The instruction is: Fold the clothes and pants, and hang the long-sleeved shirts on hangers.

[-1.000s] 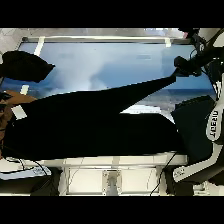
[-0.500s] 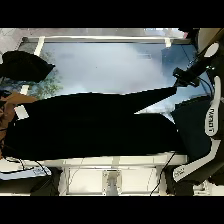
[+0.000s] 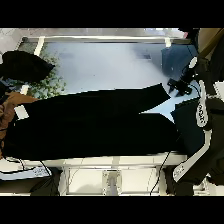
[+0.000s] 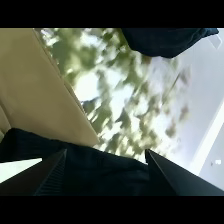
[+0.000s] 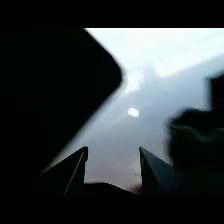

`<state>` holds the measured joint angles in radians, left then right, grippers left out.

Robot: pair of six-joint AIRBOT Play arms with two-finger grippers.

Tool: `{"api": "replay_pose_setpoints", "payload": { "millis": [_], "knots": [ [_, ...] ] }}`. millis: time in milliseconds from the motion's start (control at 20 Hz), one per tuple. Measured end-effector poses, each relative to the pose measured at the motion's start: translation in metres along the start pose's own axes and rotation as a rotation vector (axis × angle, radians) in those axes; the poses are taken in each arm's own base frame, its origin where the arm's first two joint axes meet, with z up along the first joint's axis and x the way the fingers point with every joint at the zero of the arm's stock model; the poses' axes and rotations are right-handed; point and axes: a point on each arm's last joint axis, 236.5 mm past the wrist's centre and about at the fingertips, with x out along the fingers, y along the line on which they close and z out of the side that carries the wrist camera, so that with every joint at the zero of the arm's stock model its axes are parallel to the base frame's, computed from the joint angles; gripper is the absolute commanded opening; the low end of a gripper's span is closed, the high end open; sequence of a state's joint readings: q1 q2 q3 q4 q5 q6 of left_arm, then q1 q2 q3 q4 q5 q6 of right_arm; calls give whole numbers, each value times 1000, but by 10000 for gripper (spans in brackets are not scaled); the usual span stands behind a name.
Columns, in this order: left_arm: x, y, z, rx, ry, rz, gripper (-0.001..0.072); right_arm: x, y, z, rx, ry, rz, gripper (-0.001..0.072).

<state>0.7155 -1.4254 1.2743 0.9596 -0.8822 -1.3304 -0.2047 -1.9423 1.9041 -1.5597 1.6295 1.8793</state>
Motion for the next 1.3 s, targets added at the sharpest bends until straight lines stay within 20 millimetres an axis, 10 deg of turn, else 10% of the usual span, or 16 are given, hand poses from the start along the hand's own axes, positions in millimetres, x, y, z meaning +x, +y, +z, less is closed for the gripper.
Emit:
{"api": "replay_pose_setpoints", "payload": {
  "millis": [200, 400, 750, 1300],
  "knots": [
    [-1, 2, 2, -4, -7, 2, 565, -26, -37, -6, -34, -15, -103, 370],
    [-2, 8, 3, -7, -12, 17, 566, -35, -13, 5, -106, -81, 14, 372],
    [-4, 14, 3, -39, -7, 32, 566, 2, 58, 29, -200, -121, 251, 372],
    [-4, 14, 0, -52, 3, 30, 566, 51, 71, 49, -259, -136, 264, 371]
  ]
}}
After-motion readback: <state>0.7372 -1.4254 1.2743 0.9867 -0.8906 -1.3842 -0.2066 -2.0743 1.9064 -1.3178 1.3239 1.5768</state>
